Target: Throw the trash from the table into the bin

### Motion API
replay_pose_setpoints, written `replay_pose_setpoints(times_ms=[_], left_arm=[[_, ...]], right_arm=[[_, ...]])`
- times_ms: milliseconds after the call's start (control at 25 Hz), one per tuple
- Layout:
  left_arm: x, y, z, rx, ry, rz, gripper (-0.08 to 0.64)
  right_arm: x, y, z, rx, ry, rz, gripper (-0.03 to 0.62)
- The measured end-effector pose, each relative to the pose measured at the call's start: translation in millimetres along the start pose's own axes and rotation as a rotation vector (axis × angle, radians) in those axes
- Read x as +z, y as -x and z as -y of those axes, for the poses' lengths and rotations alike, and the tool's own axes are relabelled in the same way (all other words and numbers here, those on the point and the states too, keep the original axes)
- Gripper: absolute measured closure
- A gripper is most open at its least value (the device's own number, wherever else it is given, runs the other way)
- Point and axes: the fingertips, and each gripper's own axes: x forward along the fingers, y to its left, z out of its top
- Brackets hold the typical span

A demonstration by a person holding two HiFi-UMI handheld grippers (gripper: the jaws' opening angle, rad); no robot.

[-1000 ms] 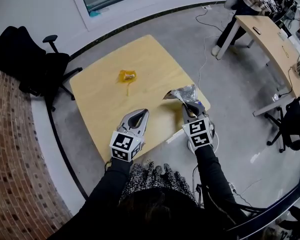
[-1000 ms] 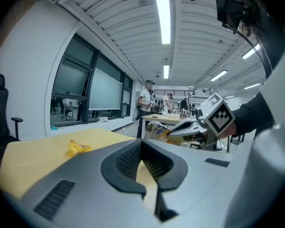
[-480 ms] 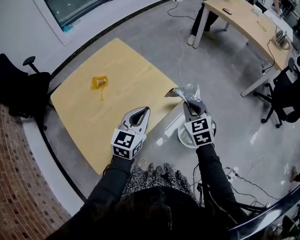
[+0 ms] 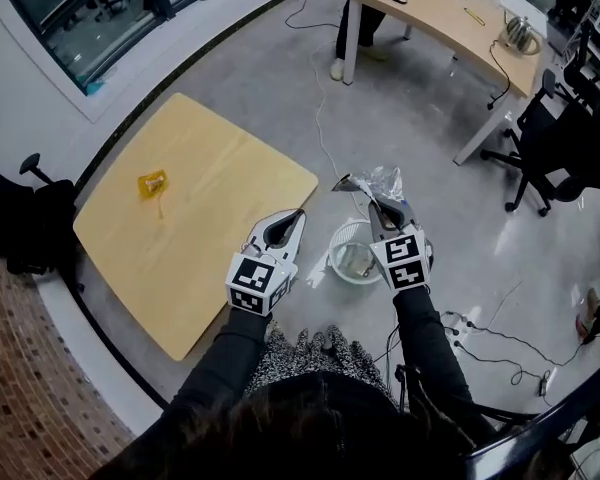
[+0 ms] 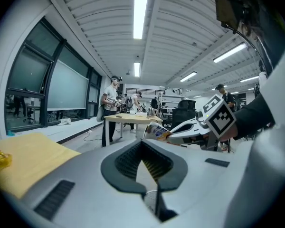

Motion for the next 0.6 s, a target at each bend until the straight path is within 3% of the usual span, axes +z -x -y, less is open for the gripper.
replay_pose_setpoints(times_ms=[320, 600], left_arm=[[1, -43, 49, -0.044, -0.018, -0.022, 0.572], [-14, -72, 80, -0.096, -0.033, -0.055, 0.572]], right_arm=[[-35, 30, 51, -0.045, -0.047, -0.007, 0.581], [-77, 27, 69, -0.07, -0.091, -0.044, 0.581]])
